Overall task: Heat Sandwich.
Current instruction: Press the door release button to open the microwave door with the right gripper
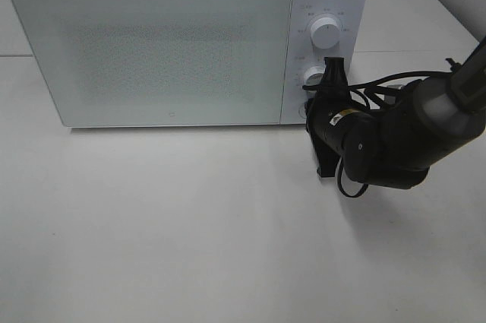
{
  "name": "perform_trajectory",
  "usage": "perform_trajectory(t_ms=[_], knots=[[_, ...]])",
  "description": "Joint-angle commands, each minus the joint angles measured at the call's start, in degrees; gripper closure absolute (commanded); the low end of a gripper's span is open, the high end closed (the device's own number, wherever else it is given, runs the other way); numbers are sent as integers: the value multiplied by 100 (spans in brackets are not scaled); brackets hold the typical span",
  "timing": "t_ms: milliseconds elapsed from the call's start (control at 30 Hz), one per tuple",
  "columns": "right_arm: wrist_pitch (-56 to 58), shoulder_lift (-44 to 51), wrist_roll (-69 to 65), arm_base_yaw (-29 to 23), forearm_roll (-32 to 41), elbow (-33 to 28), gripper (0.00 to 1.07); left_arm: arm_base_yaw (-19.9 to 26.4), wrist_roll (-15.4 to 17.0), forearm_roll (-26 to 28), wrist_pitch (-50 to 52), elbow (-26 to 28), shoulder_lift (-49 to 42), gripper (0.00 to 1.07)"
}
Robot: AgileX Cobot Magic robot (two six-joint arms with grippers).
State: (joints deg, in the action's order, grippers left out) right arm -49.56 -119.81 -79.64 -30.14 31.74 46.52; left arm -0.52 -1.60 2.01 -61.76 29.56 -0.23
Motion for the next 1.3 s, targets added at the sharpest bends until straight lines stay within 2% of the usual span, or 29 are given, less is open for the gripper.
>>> perform_trajectory(t_ms=[33,467,700,967,1300], knots=[[-34,17,149,69,11,69,107,-23,29,0,63,0,-40,9],[-23,-132,92,69,11,252,107,-23,29,0,63,0,-40,9],[-779,-178,281,69,34,315,107,-23,29,0,63,0,-40,9],[-1134,-269,281,69,206,315,107,-23,29,0,63,0,-40,9],[-1192,-378,636,143,321,900,107,-23,29,0,63,0,-40,9]])
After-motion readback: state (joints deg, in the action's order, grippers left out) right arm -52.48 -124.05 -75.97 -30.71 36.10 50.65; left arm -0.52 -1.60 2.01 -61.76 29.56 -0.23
